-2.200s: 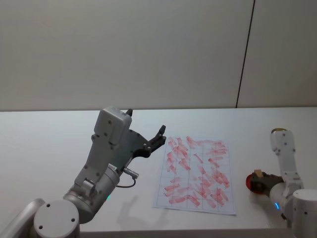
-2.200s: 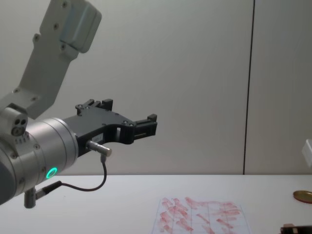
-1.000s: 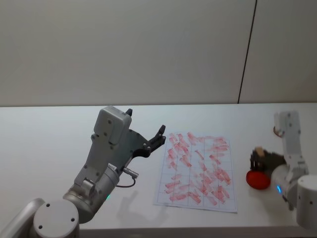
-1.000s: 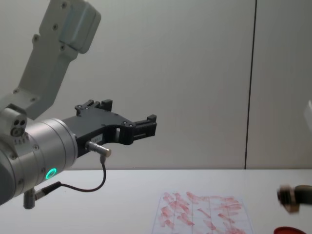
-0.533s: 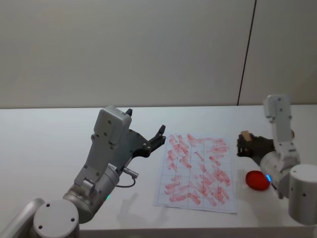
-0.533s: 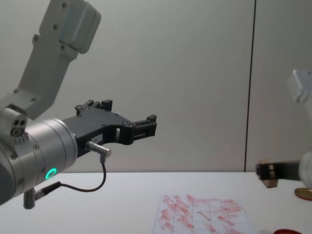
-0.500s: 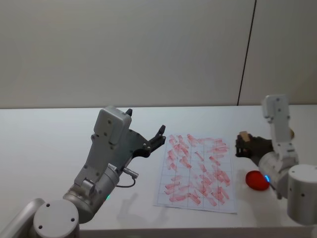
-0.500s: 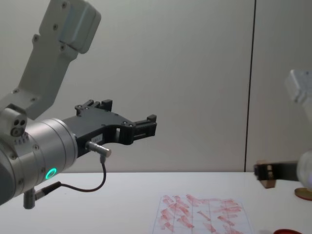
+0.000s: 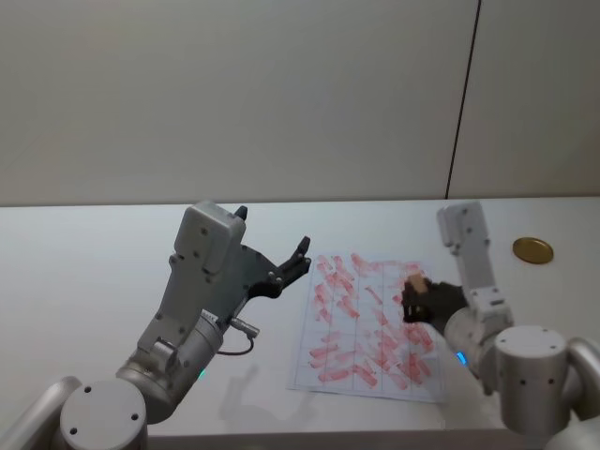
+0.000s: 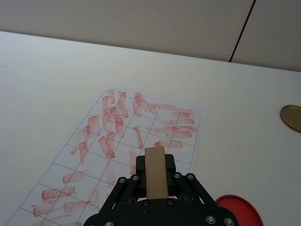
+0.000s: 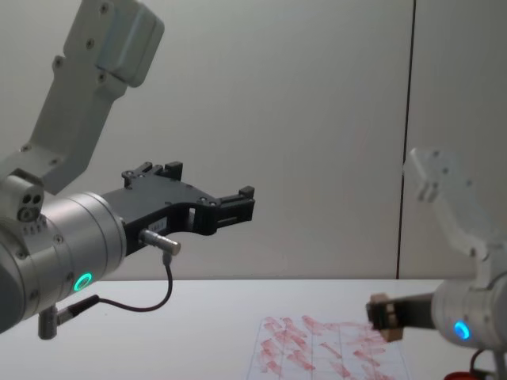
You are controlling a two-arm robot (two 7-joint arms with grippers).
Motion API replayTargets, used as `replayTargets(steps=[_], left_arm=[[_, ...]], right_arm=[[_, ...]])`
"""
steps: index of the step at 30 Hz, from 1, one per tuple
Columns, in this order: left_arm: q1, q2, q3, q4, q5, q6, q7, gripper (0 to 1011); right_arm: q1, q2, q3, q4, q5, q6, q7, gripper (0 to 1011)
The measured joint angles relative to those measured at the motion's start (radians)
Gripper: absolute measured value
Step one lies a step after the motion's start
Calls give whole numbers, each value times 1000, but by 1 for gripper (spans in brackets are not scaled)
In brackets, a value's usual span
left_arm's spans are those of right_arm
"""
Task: Use the one hand to pick up the stamp and affix it onto the A4 paper.
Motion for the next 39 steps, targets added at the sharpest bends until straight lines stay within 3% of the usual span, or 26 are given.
replayTargets(steps=[22, 39], left_arm=[[0, 0, 0, 0, 0, 0, 0, 993], [0, 0, 0, 0, 0, 0, 0, 993]], right_arm=[[106, -88, -49, 268, -23, -50, -32, 219], [180, -132, -63, 429, -43, -97, -57, 219]])
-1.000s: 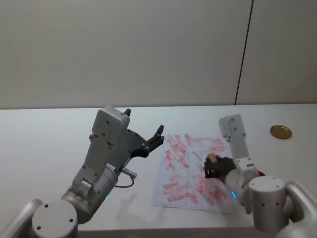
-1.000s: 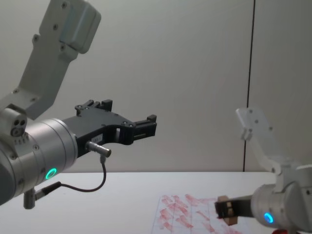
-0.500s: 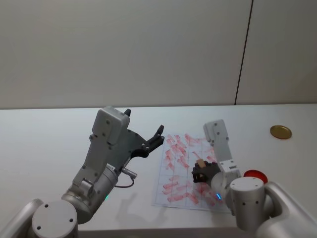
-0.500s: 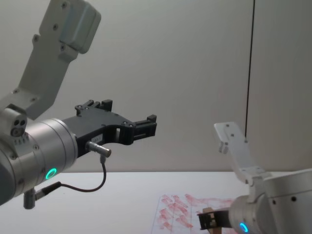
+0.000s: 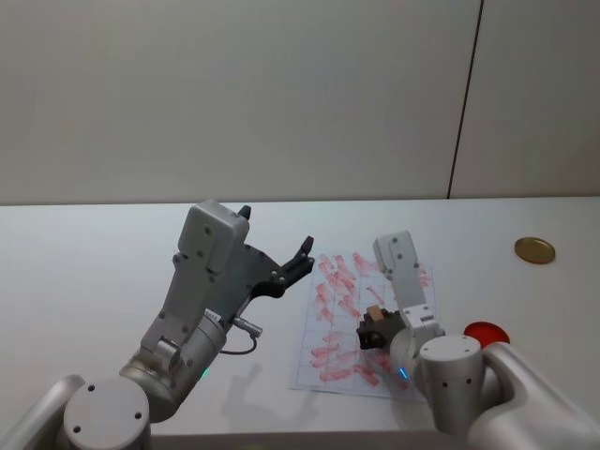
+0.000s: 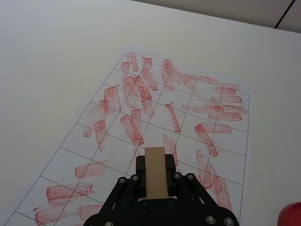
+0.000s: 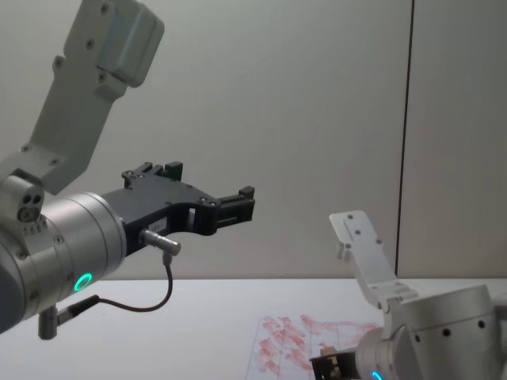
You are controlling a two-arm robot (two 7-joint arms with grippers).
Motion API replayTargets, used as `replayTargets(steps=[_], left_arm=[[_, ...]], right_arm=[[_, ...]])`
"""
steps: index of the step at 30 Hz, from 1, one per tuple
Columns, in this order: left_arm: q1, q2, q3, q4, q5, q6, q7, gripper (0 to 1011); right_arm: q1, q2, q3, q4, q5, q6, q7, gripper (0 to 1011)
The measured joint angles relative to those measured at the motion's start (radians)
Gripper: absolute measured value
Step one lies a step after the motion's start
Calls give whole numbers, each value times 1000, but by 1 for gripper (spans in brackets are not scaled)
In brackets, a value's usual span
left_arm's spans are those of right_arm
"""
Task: Use the one hand to pick up the stamp and affix it onto the A4 paper.
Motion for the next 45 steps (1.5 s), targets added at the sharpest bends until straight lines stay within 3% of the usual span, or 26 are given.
replayTargets(steps=[19, 45], left_arm=[[0, 0, 0, 0, 0, 0, 0, 993], [0, 0, 0, 0, 0, 0, 0, 993]], right_arm=[[50, -23, 5, 133, -12, -64, -1, 219], [66, -31, 25, 190, 6, -74, 10, 219]])
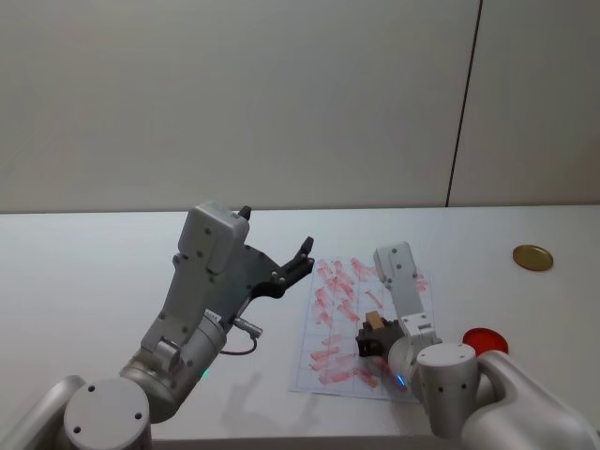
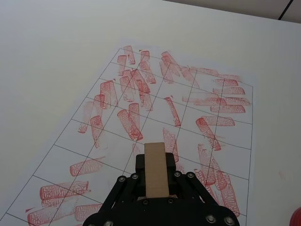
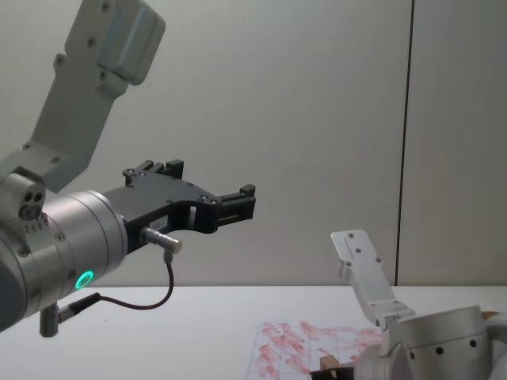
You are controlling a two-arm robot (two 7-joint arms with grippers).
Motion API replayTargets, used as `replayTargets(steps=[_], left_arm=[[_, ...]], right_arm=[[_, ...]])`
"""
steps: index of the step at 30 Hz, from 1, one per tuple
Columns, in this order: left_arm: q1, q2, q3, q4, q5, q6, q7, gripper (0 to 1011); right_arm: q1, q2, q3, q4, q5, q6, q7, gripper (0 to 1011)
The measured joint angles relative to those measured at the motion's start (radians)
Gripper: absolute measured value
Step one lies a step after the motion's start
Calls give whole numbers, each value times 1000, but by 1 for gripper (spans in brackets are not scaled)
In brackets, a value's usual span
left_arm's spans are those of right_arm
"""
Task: Use the one hand to pick up the stamp and affix it onto the A4 paper.
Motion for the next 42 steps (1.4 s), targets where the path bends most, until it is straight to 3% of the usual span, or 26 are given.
replayTargets(steps=[11, 17, 25, 37, 42], left_arm=[[0, 0, 0, 0, 0, 0, 0, 993], [0, 0, 0, 0, 0, 0, 0, 993], [0, 0, 0, 0, 0, 0, 0, 993], [0, 0, 0, 0, 0, 0, 0, 993], [0, 0, 0, 0, 0, 0, 0, 993]], right_arm=[[-5, 1, 3, -4, 1, 0, 3, 219], [-25, 7, 3, -47, -9, 2, 3, 219], [-74, 25, 2, -169, -17, 25, -1, 219], [-142, 57, 24, -432, -1, 52, -25, 219], [-164, 70, 36, -498, 4, 62, -40, 219]])
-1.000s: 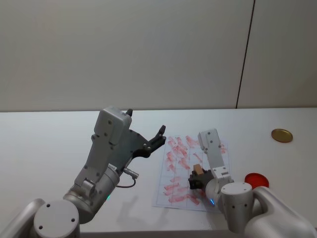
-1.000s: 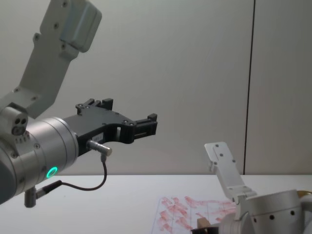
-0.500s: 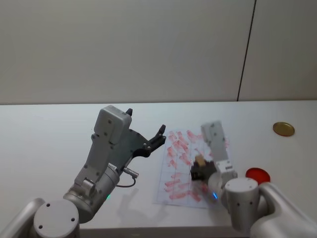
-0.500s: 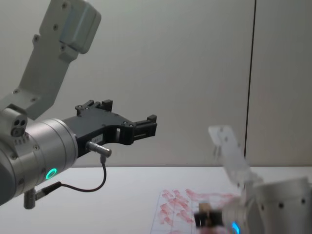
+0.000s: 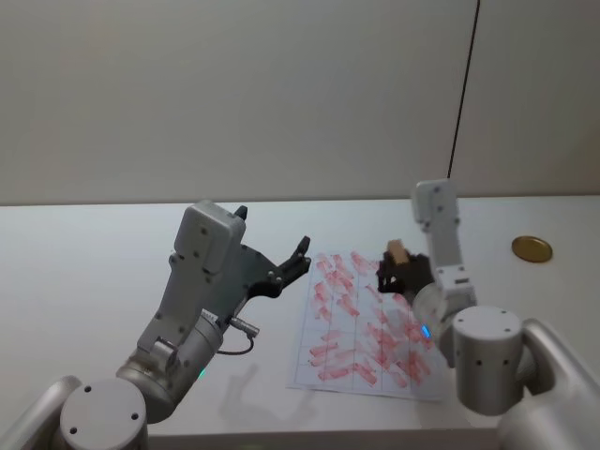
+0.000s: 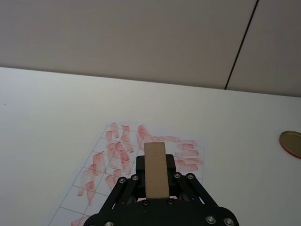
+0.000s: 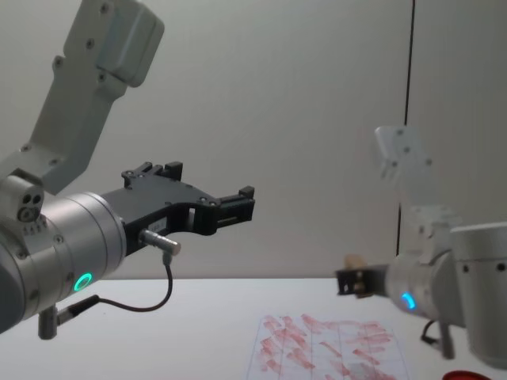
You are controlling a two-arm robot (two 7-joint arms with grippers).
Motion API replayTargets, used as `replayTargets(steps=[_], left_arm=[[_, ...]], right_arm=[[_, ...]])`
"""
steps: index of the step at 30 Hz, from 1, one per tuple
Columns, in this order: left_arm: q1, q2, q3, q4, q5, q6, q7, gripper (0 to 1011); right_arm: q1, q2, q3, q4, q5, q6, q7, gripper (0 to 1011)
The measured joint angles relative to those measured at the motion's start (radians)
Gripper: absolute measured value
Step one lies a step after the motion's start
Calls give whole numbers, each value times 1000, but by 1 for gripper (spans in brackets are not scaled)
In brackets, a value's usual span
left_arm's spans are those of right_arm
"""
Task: Use the one hand to pick up the stamp and affix it onto the A4 paper.
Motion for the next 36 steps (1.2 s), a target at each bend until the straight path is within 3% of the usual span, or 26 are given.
replayTargets(steps=[9, 17, 36], left_arm=[[0, 0, 0, 0, 0, 0, 0, 993], [0, 0, 0, 0, 0, 0, 0, 993], [0, 0, 0, 0, 0, 0, 0, 993]], right_arm=[[-39, 35, 34, -88, 2, 21, -24, 219], [-65, 67, 66, -117, 0, 36, -31, 219], [-99, 110, 113, -78, -7, 77, -14, 219]])
